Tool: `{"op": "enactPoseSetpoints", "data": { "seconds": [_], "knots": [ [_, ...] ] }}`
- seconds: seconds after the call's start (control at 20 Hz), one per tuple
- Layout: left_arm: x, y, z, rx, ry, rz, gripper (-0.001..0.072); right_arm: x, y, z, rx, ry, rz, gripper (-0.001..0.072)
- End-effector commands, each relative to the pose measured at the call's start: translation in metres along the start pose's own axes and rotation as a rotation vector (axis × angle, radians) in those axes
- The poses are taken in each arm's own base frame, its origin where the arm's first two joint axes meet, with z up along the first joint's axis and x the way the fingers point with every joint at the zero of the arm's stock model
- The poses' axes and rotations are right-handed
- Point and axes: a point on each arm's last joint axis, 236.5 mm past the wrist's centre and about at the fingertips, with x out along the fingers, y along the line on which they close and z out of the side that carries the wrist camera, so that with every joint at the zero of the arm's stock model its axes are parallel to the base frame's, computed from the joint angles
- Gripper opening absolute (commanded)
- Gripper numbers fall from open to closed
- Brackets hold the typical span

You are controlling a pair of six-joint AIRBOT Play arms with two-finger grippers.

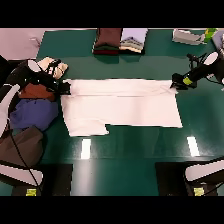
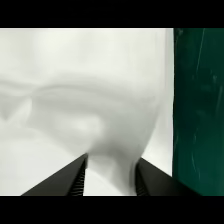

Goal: Fold the shirts.

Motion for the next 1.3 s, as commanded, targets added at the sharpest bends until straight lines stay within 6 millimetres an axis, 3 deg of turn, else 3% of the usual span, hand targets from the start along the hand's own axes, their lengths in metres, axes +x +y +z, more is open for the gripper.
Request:
{"op": "enactPoseSetpoints", "data": {
  "seconds": [0.0,0.15,0.25,0.3,0.35,0.6,0.7,0.85,1.0,1.1,1.15,1.2,1.25],
  "knots": [
    [-0.011,0.000,-0.004,-0.055,0.006,0.019,0.0466,-0.007,0.000,-0.007,-0.001,0.033,0.001,0.0377],
    [-0.062,0.015,-0.010,-0.053,-0.036,0.162,0.0466,-0.047,-0.011,-0.013,-0.017,0.005,-0.029,0.0386],
    [-0.088,0.018,-0.033,-0.060,-0.035,0.222,0.0466,-0.070,-0.042,-0.042,-0.014,0.032,-0.140,0.0390],
    [-0.093,0.015,-0.048,-0.068,-0.033,0.221,0.0466,-0.074,-0.058,-0.063,-0.004,0.059,-0.189,0.0535],
    [-0.093,0.011,-0.063,-0.078,-0.031,0.213,0.0466,-0.073,-0.068,-0.083,0.012,0.088,-0.209,0.0629],
    [-0.055,-0.015,-0.130,-0.053,0.057,0.192,0.0466,-0.026,-0.091,-0.171,0.100,0.208,-0.194,0.0623],
    [-0.042,-0.022,-0.143,-0.056,0.090,0.182,0.0467,-0.007,-0.083,-0.190,0.130,0.244,-0.145,0.0614],
    [-0.040,-0.026,-0.142,-0.065,0.085,0.164,0.0467,0.011,-0.067,-0.198,0.117,0.245,-0.107,0.0591],
    [-0.041,-0.026,-0.146,-0.066,0.103,0.165,0.0467,0.018,-0.053,-0.198,0.057,0.241,-0.109,0.0537],
    [-0.040,-0.026,-0.156,-0.071,0.140,0.164,0.0468,0.020,-0.046,-0.195,0.023,0.231,-0.112,0.0252],
    [-0.037,-0.026,-0.163,-0.076,0.161,0.161,0.0469,0.021,-0.044,-0.195,0.009,0.229,-0.115,0.0060],
    [-0.032,-0.026,-0.172,-0.087,0.188,0.153,0.0469,0.022,-0.042,-0.194,0.000,0.225,-0.115,0.0014],
    [-0.025,-0.029,-0.182,-0.105,0.210,0.131,0.0547,0.023,-0.040,-0.194,-0.006,0.224,-0.114,0.0014]
  ]
}}
